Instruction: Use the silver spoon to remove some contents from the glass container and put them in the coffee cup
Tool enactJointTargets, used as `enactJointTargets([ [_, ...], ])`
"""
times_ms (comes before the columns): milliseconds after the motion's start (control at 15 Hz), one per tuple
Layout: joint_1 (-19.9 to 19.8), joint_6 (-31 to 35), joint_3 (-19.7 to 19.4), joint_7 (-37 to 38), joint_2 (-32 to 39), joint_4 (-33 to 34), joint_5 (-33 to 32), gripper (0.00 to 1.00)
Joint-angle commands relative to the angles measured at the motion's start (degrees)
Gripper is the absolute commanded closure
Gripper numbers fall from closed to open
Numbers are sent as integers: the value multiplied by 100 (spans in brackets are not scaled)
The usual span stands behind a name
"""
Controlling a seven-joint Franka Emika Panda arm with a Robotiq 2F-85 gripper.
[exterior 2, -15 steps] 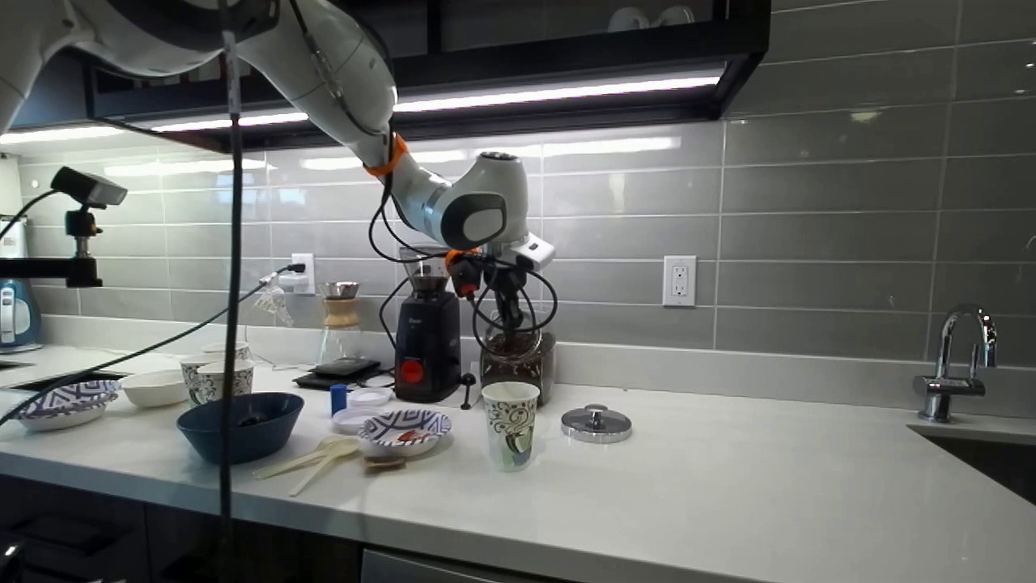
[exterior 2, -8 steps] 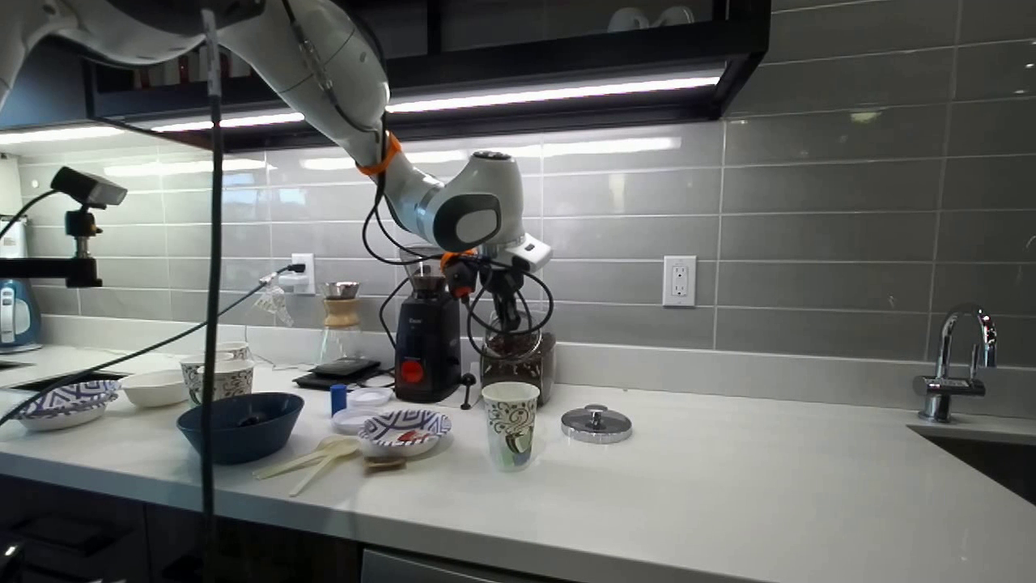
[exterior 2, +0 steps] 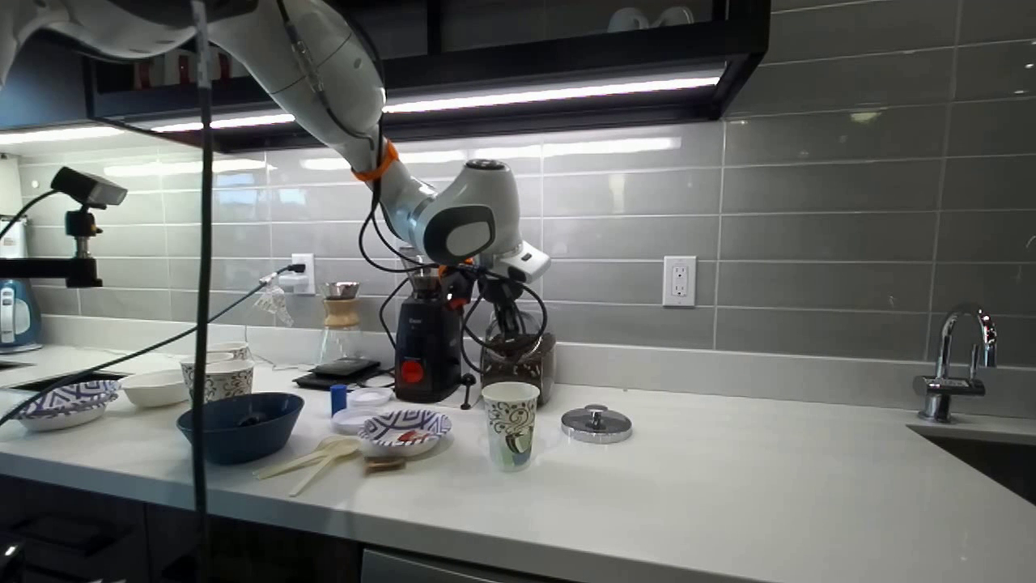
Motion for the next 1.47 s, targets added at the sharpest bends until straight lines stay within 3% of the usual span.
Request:
enactJointTargets([
  [0,-140,207,141,-158,-62,-224,288,99],
  [400,-222,205,185,-243,-17,-272,474,96],
  [467,-245,209,207,-273,-14,-274,528,73],
  [600,-264,200,212,-280,-18,-298,564,64],
  [867,-280,182,221,-294,-127,-372,541,36],
  [1000,-378,46,340,-641,-220,-361,607,22],
  [1200,-930,-294,855,-1707,-230,-163,1665,2],
  [1400,-1400,-1183,1030,-2937,-262,63,2923,0],
])
